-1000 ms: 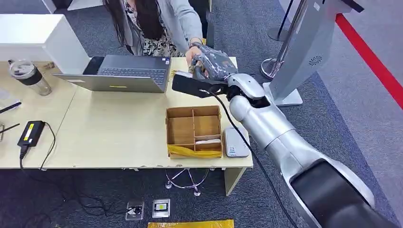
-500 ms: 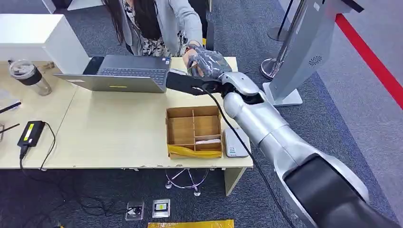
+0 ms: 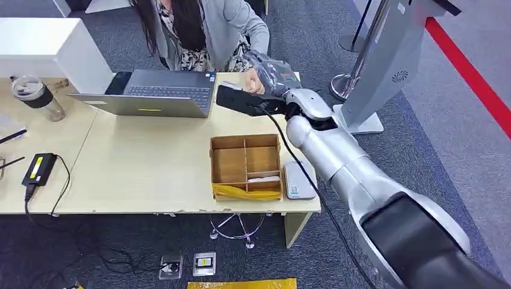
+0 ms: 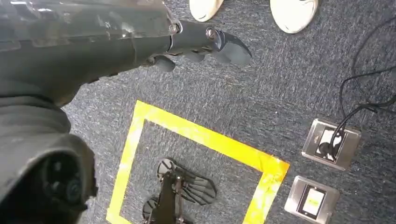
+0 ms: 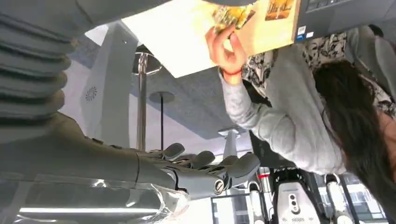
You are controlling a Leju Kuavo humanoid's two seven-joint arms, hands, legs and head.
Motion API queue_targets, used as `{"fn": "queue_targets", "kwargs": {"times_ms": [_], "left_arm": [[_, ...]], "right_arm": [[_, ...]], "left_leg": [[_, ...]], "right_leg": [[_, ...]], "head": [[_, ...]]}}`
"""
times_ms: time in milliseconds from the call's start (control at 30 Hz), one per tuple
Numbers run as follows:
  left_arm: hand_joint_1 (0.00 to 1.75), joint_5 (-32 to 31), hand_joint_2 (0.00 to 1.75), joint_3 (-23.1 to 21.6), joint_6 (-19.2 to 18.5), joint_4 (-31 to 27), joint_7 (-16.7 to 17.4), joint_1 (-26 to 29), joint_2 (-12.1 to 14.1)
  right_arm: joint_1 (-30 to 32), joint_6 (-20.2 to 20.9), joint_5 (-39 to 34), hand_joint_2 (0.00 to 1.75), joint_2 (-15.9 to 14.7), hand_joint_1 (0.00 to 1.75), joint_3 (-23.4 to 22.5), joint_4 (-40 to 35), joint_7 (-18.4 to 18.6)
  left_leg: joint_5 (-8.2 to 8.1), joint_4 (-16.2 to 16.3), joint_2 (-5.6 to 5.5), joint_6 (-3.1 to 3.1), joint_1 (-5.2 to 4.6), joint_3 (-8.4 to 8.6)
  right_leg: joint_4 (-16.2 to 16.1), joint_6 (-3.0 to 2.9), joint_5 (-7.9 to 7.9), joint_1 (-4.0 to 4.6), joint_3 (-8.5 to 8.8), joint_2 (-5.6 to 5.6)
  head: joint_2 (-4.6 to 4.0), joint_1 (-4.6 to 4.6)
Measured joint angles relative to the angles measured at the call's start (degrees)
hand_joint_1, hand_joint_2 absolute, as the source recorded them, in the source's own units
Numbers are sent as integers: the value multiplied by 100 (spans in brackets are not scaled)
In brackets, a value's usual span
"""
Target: Pass the card to the sensor for recognition and then transmit it.
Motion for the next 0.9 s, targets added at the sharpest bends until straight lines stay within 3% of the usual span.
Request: {"fn": "queue_targets", "kwargs": {"times_ms": [167,467,567,733,900], "left_arm": [[0,17,0,-4,0,0,0,3,2],[0,59,0,-13,-2,2,0,71,44],[0,81,0,-37,-13,7,-2,94,77],[0,133,0,-48,-28,11,-4,164,107],[0,284,0,-52,0,15,-4,178,133]], "right_arm": [[-296,129,-269,0,-278,0,-197,46,107],[-699,938,-1065,0,-1404,0,-906,249,886],[-684,1047,-1110,0,-1934,0,-1102,328,1340],[-525,1102,-1163,0,-2794,0,-1377,435,1749],[28,1017,-1644,0,-3717,0,-1764,522,2450]], "left_leg": [[0,3,-2,0,-1,0],[-1,10,-7,2,-4,-2],[-2,12,-2,2,-4,-1],[-3,13,-11,3,-4,-6],[-7,15,-26,9,-3,-4]], "right_leg": [[-2,0,0,-1,0,-2],[-5,1,2,-4,1,-12],[-6,2,2,-5,-1,-12],[-6,2,2,-5,-2,-19],[-9,5,-2,-5,6,-32]], "head": [[0,0],[0,7],[0,-2],[0,-2],[0,2]]}}
